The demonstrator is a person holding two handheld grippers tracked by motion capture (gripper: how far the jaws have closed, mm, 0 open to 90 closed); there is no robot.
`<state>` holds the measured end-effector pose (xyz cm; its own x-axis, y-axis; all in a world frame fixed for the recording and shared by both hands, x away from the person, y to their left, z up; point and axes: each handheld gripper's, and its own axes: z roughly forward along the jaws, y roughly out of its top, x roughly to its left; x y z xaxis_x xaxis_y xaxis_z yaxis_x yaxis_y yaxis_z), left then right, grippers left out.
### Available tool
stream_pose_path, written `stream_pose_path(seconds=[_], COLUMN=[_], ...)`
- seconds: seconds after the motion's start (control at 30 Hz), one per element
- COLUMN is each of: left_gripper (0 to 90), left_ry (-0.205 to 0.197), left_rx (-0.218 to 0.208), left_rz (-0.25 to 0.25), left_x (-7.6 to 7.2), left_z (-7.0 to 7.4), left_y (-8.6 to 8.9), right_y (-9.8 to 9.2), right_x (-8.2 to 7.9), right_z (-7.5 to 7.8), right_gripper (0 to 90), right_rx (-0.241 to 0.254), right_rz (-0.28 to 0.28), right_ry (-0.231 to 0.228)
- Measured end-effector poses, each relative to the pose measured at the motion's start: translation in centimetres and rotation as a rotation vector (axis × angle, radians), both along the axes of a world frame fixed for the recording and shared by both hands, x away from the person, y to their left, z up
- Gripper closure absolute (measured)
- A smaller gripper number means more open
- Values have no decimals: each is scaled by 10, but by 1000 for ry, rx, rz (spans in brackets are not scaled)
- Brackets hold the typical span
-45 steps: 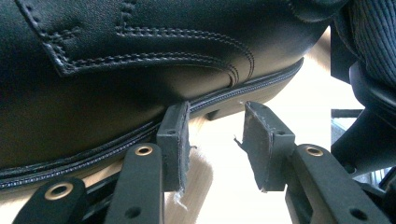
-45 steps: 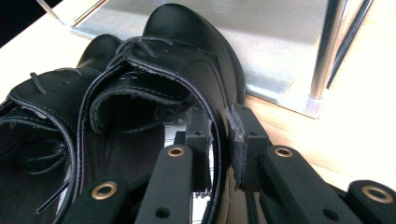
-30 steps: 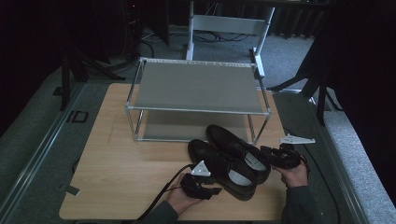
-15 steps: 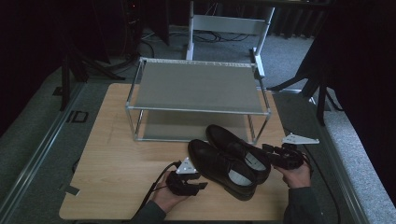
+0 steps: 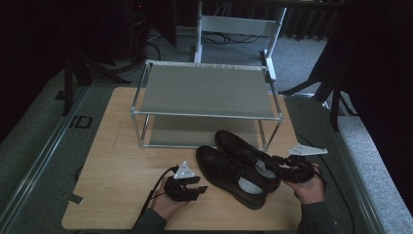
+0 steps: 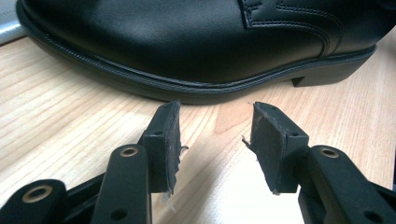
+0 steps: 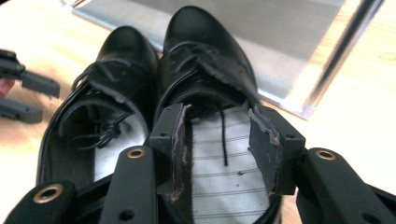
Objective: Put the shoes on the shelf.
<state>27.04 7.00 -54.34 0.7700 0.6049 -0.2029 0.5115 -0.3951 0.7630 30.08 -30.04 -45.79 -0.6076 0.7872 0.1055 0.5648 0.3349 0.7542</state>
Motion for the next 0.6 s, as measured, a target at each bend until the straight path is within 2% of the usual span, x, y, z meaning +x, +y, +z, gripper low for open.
stream_pose_path(seconds=[0.3,0.6], left_gripper=[526,525], left_ry=[0,-2], left_rx=[3,6], left_rz=[4,3], left_x=[0,-1], left_z=[-1,-1], left_y=[0,0], right_y=[15,20], right_x=[-8,-10], right_z=[-2,-6], right_gripper=[496,481], right_rx=[-75,-117], right_rz=[39,68], right_ry=[40,72])
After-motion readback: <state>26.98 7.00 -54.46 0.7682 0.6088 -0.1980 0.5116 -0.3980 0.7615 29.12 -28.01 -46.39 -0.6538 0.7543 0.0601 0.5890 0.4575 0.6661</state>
